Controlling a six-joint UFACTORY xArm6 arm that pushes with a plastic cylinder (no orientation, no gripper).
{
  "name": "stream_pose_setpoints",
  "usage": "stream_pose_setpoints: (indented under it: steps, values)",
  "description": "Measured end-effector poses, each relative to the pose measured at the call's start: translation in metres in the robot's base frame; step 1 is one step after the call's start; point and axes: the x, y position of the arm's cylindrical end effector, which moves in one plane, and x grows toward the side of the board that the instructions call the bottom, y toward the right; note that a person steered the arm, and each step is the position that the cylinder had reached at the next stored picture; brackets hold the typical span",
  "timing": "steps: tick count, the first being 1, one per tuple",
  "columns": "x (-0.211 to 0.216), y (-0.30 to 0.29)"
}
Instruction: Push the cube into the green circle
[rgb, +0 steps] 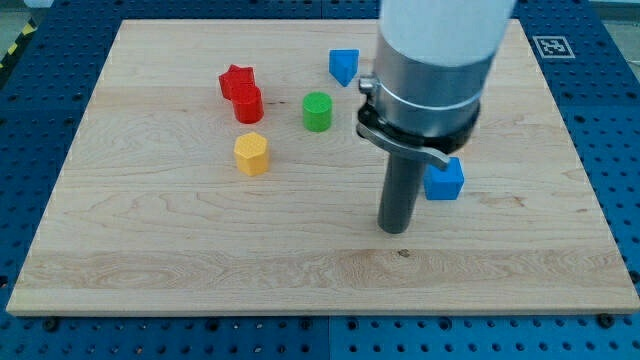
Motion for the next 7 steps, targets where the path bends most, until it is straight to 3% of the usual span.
stream_pose_setpoints:
  steps: [2,7]
  values:
    - [-0.029,0.079]
    - [-0.099,0.046]
